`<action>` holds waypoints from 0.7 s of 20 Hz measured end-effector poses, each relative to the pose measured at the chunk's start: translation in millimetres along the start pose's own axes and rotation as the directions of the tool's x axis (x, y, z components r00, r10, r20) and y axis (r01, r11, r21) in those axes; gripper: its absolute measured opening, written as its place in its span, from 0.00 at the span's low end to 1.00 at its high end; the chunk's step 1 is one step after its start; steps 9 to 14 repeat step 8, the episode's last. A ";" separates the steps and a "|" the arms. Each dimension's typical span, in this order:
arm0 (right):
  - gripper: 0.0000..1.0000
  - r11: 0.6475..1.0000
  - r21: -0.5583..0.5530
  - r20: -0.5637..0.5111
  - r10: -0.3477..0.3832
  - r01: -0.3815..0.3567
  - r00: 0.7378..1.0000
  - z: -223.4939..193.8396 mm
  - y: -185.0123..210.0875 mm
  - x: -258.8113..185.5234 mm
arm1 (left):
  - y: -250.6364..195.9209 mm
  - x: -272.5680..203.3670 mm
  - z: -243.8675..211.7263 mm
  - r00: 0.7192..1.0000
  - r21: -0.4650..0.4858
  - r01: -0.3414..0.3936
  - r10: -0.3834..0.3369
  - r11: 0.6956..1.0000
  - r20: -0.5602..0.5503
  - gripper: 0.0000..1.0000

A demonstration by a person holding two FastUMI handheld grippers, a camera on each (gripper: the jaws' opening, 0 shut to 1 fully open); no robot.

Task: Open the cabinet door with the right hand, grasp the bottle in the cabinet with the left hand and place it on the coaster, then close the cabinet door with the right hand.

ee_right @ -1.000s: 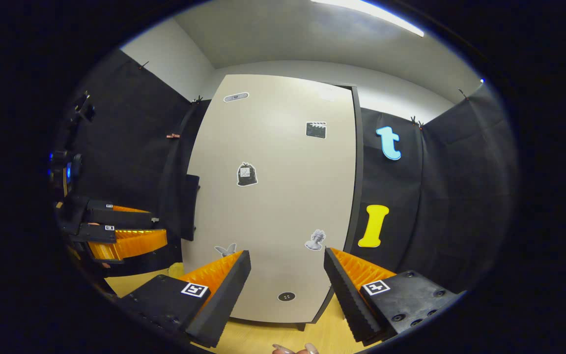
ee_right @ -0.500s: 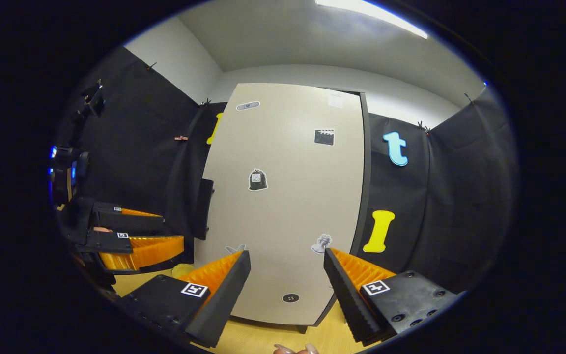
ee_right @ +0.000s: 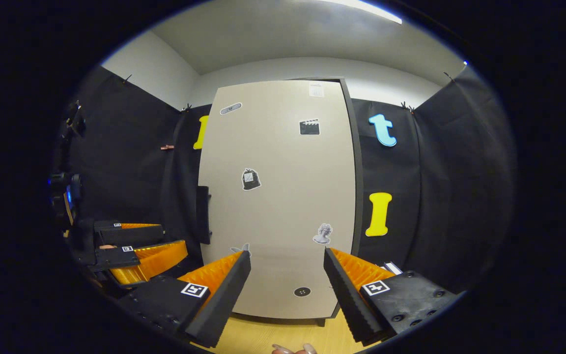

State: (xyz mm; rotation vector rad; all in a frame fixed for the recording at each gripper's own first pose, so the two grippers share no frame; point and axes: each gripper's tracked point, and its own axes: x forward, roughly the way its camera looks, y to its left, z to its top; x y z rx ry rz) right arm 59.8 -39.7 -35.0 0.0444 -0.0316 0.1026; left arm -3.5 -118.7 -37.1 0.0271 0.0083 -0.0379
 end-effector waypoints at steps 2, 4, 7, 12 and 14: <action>0.98 1.000 0.009 -0.006 -0.013 0.013 1.000 0.5 -3.9 -1.0 | 0.5 0.2 -2.2 1.000 -0.016 0.007 -0.007 1.000 -0.007 0.96; 0.98 1.000 0.000 -0.014 -0.023 0.023 1.000 -1.3 -4.6 -0.2 | -0.2 0.2 -3.8 1.000 -0.031 0.014 -0.014 0.999 -0.013 0.96; 0.98 1.000 -0.001 -0.020 -0.026 0.026 0.999 -4.7 -2.9 -1.2 | 2.5 2.7 -3.5 1.000 -0.038 0.016 -0.017 0.999 -0.014 0.96; 0.97 1.000 0.000 -0.024 -0.026 0.026 0.999 -4.9 -2.6 -0.1 | 2.3 3.5 -2.7 1.000 -0.038 0.020 -0.021 0.999 -0.013 0.96; 0.97 1.000 0.000 -0.024 -0.026 0.026 0.999 -4.9 -2.6 -0.1 | 2.3 3.5 -2.7 1.000 -0.038 0.020 -0.021 0.999 -0.013 0.96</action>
